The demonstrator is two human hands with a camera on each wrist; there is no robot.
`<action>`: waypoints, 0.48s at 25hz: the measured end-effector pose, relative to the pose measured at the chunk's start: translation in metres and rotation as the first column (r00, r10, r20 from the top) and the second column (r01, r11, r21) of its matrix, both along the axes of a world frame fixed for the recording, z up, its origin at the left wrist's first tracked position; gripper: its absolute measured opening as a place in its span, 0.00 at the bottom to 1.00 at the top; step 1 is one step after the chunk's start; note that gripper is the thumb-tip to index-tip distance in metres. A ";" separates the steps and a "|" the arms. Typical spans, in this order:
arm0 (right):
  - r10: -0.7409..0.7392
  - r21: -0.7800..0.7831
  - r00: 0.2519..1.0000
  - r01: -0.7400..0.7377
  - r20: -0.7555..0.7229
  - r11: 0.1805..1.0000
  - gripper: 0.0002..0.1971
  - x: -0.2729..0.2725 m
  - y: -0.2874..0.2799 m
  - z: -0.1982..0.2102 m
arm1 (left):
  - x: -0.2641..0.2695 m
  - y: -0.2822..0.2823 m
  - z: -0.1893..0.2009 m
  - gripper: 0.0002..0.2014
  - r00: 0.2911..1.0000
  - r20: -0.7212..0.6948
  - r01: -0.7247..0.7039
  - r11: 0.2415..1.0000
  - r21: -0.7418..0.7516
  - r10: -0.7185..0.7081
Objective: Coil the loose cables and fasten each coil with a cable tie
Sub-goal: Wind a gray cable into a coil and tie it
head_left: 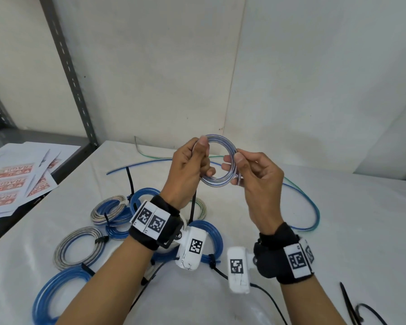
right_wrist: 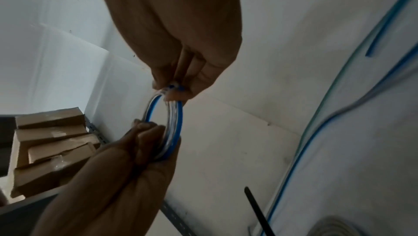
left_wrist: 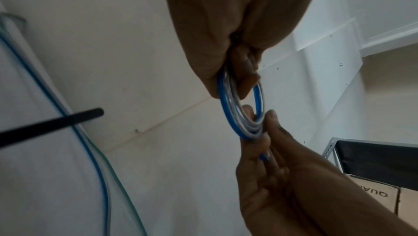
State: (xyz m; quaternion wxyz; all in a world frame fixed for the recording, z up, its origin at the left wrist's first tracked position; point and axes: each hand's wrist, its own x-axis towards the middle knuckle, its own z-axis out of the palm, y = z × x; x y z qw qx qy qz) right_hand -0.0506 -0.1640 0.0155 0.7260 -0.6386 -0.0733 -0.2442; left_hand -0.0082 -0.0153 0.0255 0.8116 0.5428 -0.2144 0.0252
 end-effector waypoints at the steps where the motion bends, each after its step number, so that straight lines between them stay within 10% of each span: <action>1: 0.002 -0.012 1.000 -0.002 -0.001 1.000 0.09 0.000 0.003 -0.001 | 0.001 -0.001 -0.001 0.17 1.000 -0.011 -0.008 0.999 -0.033 0.008; 7: -0.044 -0.153 0.997 0.054 0.066 0.987 0.14 0.005 -0.008 -0.004 | 0.001 -0.004 -0.006 0.17 0.990 -0.122 0.064 0.993 -0.099 -0.076; 12: 0.101 -0.451 0.995 -0.085 0.011 0.888 0.12 0.004 -0.040 0.006 | 0.001 0.015 0.001 0.22 0.970 -0.132 0.239 0.895 0.377 -0.203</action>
